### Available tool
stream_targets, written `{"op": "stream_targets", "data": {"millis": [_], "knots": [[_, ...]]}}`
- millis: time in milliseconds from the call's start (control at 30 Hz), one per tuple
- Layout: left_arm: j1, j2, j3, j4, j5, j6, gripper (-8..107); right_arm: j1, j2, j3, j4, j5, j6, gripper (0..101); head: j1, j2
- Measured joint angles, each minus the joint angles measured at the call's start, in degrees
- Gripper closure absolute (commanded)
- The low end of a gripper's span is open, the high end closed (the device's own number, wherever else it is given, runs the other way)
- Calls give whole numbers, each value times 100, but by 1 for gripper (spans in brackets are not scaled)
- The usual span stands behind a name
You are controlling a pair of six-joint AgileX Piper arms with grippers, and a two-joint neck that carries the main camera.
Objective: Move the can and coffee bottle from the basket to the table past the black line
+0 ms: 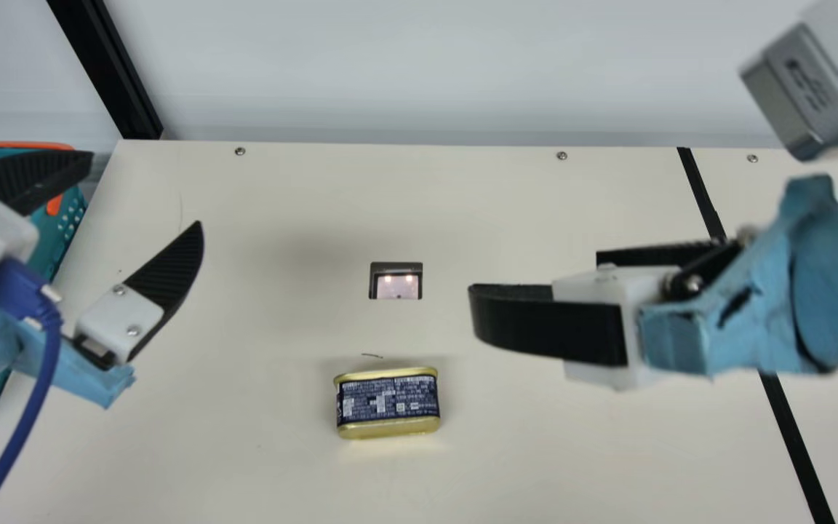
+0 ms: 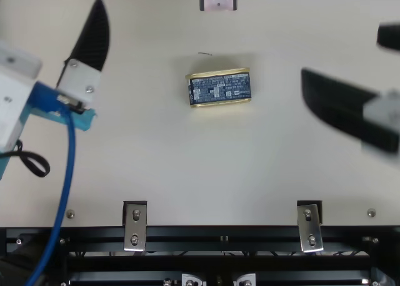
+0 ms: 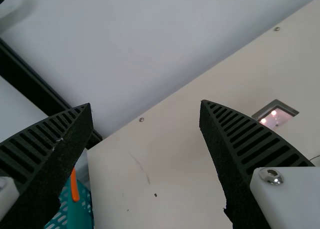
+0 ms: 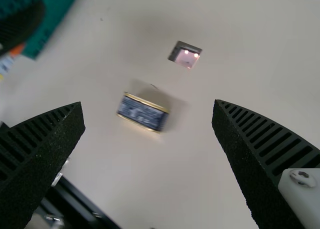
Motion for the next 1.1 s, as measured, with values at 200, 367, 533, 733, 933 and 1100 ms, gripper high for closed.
{"op": "stream_targets", "data": {"millis": [200,367,533,733,933,1100], "knots": [[164,-267,522,535,-337,-860,9,376,1002,-219,-351,12,-1514,0,0,0],[153,-267,536,538,-335,-994,9,395,1231,-219,-391,0,-2109,0,0,0],[179,-210,559,876,-455,-1261,9,494,1248,-262,-447,-12,-2078,0,0,0],[481,-268,690,1630,-655,-1559,9,970,1435,-455,-966,-59,-2247,0,0,0],[1012,-577,799,2287,-326,-1958,9,1729,1793,-753,-1612,-71,-2398,0,0,0],[1494,-922,801,2618,225,-2492,9,2338,2172,-1040,-2035,-37,-2560,0,0,0]]}}
